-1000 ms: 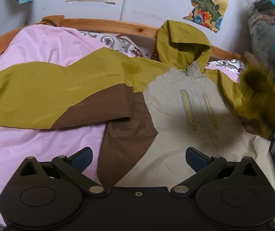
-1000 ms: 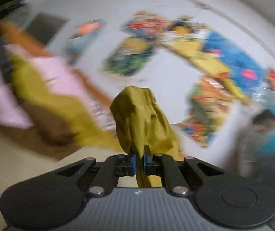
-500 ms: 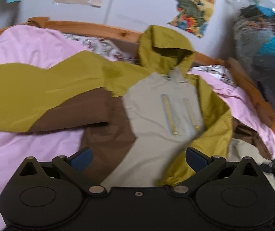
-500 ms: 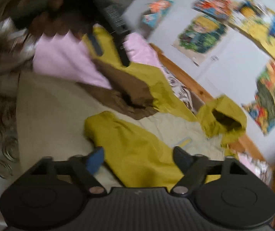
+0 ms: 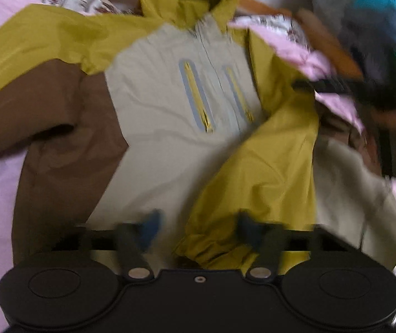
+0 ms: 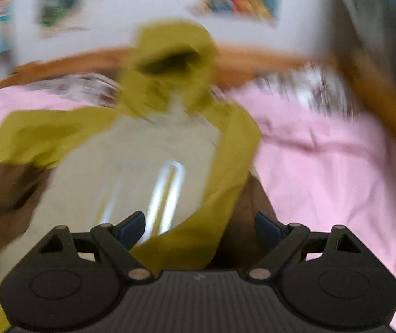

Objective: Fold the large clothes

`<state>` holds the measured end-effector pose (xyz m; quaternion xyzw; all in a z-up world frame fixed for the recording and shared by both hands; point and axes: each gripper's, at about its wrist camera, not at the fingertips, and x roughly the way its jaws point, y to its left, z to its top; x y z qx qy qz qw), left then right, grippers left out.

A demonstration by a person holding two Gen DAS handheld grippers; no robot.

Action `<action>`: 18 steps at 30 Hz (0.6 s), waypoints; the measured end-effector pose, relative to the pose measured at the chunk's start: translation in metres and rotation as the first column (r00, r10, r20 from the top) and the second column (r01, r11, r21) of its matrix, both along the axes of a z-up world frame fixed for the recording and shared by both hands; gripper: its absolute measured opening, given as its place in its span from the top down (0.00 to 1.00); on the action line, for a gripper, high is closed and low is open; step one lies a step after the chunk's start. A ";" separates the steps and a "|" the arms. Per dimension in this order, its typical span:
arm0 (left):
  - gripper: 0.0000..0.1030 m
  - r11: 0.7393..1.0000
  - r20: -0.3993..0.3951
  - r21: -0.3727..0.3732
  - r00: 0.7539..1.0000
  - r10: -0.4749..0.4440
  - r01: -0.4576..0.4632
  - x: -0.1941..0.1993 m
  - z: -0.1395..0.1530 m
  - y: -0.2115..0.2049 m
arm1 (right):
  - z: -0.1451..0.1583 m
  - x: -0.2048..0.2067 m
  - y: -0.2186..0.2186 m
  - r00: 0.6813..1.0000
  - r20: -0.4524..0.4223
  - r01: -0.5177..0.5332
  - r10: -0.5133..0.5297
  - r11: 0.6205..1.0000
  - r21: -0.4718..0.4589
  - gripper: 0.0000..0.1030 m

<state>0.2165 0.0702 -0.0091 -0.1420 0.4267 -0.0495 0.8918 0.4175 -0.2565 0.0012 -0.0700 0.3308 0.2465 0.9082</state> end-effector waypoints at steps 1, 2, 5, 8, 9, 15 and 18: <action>0.85 1.000 -0.012 -0.007 1.000 -0.017 0.017 0.003 -0.002 -0.001 | -0.003 0.013 0.001 0.999 -0.031 0.035 -0.035 0.999 0.003 0.34; 0.86 1.000 -0.011 -0.006 1.000 -0.024 0.024 0.004 -0.003 -0.004 | -0.004 0.023 0.004 0.997 -0.049 0.061 -0.061 0.998 -0.007 0.56; 0.95 0.998 0.042 0.006 0.997 -0.061 0.061 0.000 0.001 -0.011 | 0.000 0.038 0.012 0.993 -0.039 0.109 -0.112 0.992 -0.068 0.94; 0.97 0.996 0.122 -0.038 0.990 -0.073 0.078 -0.001 0.011 -0.016 | 0.020 0.036 0.023 0.982 0.126 0.162 -0.139 0.967 -0.195 0.96; 0.97 0.994 0.146 -0.076 0.987 -0.069 0.081 0.001 0.013 -0.017 | 0.028 0.030 0.026 0.965 0.221 0.194 -0.140 0.950 -0.246 0.96; 0.98 0.968 0.167 -0.252 0.985 0.035 0.008 0.005 0.005 -0.014 | 0.045 0.016 0.059 0.862 0.507 0.234 0.027 0.865 -0.444 0.96; 0.99 0.947 0.075 -0.304 0.989 0.130 -0.102 -0.011 -0.014 0.003 | 0.032 0.018 0.074 0.905 0.404 0.059 0.136 0.899 -0.434 0.88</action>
